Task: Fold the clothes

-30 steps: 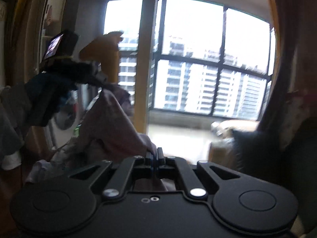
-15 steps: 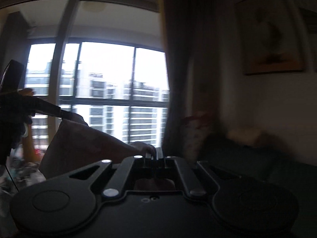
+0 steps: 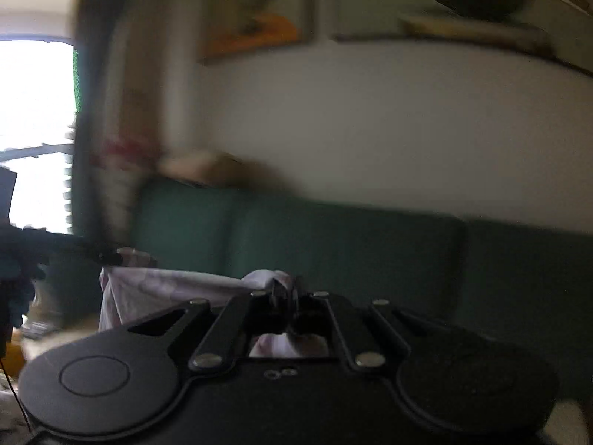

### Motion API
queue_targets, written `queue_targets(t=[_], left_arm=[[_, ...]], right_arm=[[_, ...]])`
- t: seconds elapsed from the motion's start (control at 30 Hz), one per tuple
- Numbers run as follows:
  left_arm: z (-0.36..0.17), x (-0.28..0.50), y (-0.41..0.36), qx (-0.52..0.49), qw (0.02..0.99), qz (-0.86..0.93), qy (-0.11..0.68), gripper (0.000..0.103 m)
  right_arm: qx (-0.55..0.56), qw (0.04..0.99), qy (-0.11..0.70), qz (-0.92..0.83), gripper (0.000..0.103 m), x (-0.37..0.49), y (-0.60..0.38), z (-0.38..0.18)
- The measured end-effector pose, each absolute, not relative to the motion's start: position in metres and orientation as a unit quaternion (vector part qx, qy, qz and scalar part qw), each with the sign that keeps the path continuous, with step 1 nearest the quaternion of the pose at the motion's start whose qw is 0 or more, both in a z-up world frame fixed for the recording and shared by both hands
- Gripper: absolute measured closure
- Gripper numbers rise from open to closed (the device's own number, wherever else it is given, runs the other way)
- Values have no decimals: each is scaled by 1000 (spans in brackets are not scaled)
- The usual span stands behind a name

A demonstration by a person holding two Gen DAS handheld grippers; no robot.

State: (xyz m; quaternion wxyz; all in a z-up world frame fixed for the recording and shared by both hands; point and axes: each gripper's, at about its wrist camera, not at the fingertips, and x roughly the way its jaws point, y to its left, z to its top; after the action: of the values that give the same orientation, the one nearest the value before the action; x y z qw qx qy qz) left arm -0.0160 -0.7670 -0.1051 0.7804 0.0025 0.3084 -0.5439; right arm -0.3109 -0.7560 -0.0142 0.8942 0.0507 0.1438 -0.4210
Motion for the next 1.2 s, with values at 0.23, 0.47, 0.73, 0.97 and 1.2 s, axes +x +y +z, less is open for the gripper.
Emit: queue_targets(t=[0.23, 0.47, 0.73, 0.97, 1.2], left_arm=[[-204, -23, -890, 59, 728, -591, 343, 102], [-330, 4, -937, 166, 672, -590, 415, 102], [-402, -60, -930, 233, 625, -596, 448, 100], [-409, -111, -967, 238, 598, -618, 452, 85], [-424, -127, -989, 201, 591, -610, 488, 19]], right_arm=[[88, 853, 214, -468, 0, -351, -824, -88], [169, 824, 347, -415, 0, -330, -825, -242], [235, 790, 429, -369, 0, -350, -827, -348], [217, 813, 385, -378, 0, -397, -855, -309], [214, 807, 384, -394, 0, -410, -898, -327]])
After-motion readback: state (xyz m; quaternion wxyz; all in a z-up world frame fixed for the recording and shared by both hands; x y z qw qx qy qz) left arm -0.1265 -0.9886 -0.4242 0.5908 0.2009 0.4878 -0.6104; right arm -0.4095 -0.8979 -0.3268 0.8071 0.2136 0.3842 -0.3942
